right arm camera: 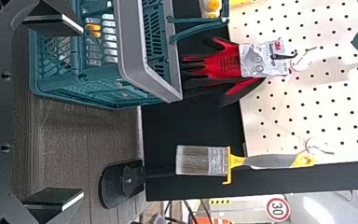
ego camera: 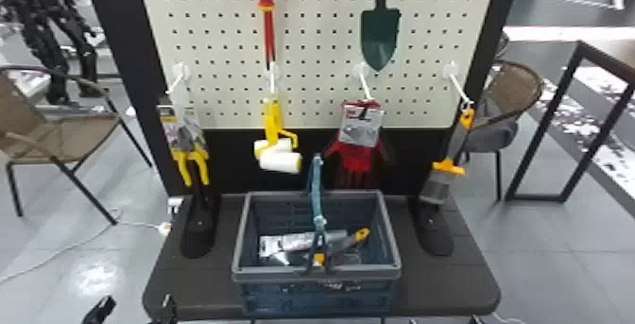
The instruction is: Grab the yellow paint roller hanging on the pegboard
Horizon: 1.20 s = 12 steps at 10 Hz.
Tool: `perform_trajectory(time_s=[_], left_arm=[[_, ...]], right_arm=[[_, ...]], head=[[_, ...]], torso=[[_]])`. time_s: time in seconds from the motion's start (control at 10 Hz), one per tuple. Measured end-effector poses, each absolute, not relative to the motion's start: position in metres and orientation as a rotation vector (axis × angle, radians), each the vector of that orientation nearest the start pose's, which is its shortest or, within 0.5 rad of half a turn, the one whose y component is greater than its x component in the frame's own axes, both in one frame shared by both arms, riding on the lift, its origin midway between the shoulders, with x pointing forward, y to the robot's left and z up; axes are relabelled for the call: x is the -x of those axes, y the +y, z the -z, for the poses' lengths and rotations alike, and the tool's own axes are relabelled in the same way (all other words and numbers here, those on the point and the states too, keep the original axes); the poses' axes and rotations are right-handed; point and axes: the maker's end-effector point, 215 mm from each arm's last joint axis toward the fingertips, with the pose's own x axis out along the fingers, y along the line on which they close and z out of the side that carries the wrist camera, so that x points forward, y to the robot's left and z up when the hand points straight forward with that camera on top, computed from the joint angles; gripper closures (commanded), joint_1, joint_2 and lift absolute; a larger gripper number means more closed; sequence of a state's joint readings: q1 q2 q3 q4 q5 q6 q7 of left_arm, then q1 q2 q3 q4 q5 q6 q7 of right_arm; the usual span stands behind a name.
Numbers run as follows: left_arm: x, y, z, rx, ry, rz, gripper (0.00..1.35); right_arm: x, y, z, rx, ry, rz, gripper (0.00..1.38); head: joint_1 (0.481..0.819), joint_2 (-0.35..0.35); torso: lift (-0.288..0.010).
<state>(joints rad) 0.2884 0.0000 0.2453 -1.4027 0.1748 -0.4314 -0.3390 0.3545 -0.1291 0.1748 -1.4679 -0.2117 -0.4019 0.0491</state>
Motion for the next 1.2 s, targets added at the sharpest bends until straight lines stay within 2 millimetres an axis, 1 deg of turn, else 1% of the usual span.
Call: perform_trajectory(time_s=[0.6, 0.7, 0.8, 0.9, 1.0, 1.2], left_arm=[[-0.454, 0.318, 0.443, 0.094, -0.014, 0.026, 0.15], [-0.456, 0.316, 0.442, 0.095, -0.018, 0.030, 0.17], [-0.463, 0.311, 0.435, 0.096, -0.030, 0.043, 0.21], [-0.473, 0.303, 0.426, 0.102, -0.036, 0.076, 0.22], [-0.487, 0.292, 0.414, 0.112, -0.039, 0.125, 0.22], [-0.522, 0.275, 0.384, 0.103, -0.041, 0.256, 0.21]], right_arm=[[-0.436, -0.178, 0.468, -0.132, 0.082, -0.163, 0.08], [-0.436, -0.178, 0.469, -0.133, 0.083, -0.163, 0.08], [-0.436, -0.178, 0.469, -0.134, 0.084, -0.162, 0.08], [-0.437, -0.179, 0.469, -0.134, 0.083, -0.162, 0.08], [-0.437, -0.179, 0.469, -0.135, 0.083, -0.161, 0.08], [-0.436, -0.179, 0.469, -0.136, 0.085, -0.161, 0.09]], head=[[0.549, 0.000], [0.549, 0.000], [0.549, 0.000], [0.549, 0.000], [0.549, 0.000], [0.549, 0.000]], torso=[[-0.100], [-0.100], [-0.100], [-0.100], [-0.100], [-0.100]])
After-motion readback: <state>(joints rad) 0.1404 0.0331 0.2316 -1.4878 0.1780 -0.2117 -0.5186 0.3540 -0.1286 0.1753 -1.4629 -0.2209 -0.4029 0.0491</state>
